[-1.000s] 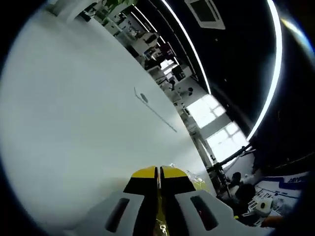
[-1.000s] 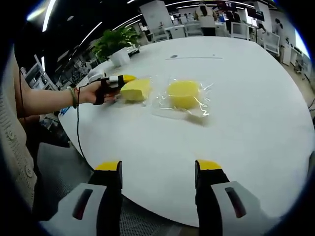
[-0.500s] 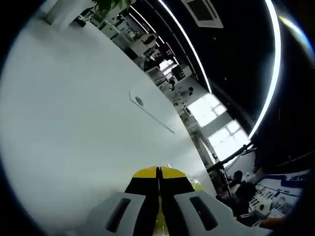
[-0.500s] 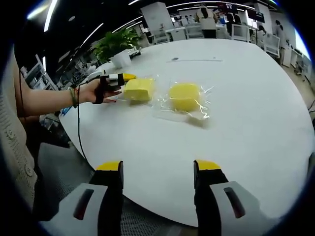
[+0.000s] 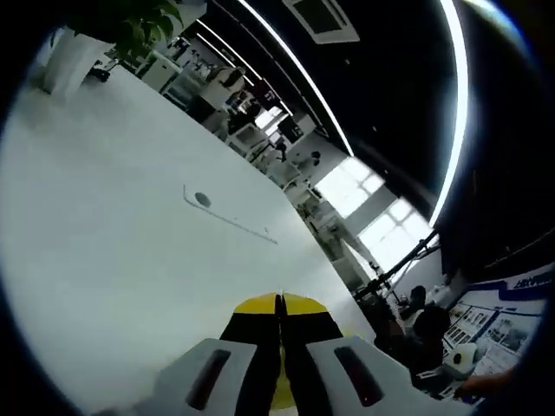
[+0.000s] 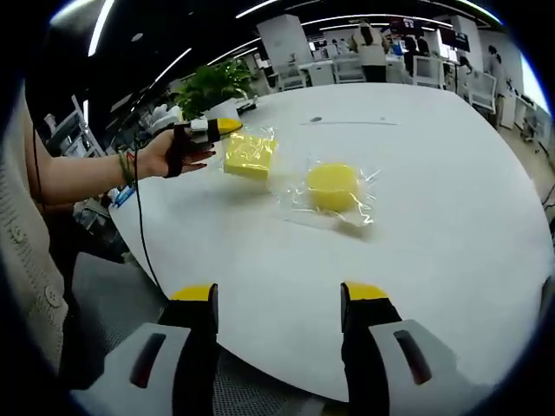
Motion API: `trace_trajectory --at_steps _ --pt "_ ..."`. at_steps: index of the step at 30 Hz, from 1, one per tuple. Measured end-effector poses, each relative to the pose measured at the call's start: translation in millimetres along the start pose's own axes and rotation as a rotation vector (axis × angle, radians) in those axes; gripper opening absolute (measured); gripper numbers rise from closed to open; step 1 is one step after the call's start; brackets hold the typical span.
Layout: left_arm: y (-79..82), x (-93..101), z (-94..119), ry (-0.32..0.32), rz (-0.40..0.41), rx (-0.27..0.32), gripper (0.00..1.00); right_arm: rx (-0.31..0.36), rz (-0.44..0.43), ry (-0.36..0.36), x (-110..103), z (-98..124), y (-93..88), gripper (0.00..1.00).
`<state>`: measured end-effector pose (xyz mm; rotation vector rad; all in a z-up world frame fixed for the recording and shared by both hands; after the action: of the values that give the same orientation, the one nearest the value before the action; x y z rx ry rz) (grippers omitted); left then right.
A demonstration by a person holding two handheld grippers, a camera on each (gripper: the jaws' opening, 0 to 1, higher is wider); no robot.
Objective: Compare the silicone blocks by pressing each to a similar depth, holding the contact briefly, and releasing to observe deformation and rebound differences across the visible hardness samples.
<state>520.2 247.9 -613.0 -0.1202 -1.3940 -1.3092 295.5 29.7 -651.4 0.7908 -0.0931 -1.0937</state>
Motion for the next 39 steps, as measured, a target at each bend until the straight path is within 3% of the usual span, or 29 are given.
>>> trace_trajectory --at_steps 8,20,29,36,39 --pt "-5.9 29.4 6 0.002 -0.109 -0.037 0.00 0.046 0.021 0.001 -8 11 3.1 0.52" --pt "-11.8 77.2 33 -0.024 -0.145 -0.016 0.00 0.101 0.086 0.012 -15 33 9.4 0.53" --pt "-9.1 104.5 53 -0.046 -0.198 0.002 0.00 0.107 0.144 0.032 -18 43 17.6 0.57" --pt "-11.5 123.0 58 -0.096 -0.260 -0.035 0.00 0.077 0.240 0.073 -24 50 31.6 0.60" --pt "-16.7 131.9 58 -0.118 -0.312 -0.078 0.00 0.057 0.310 0.088 -28 53 41.3 0.60"
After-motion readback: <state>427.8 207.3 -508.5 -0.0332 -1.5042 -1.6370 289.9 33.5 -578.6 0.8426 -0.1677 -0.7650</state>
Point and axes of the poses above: the point that each gripper's makers call its tool centre point, and the gripper's own axes: z roughly backward along the fingers, x roughly to its right, y roughly out of its top, the point moved 1 cm from there along z, roughly backward along the fingers, and after that the axes turned 7 degrees about -x, right-handed, at the moved point
